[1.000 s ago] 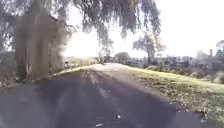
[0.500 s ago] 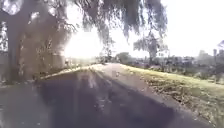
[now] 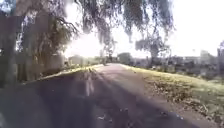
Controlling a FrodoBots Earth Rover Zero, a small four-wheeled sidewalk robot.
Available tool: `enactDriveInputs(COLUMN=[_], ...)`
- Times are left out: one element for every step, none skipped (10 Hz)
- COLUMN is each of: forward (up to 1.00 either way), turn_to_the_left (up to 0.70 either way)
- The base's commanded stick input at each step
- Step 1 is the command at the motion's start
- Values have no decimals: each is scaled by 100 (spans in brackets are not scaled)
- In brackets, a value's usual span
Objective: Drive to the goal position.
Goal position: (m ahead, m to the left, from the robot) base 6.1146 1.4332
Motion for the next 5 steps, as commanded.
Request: enactDriveInputs(forward=[100,100,100,100,100], turn_to_the_left=[0,0,0,0,0])
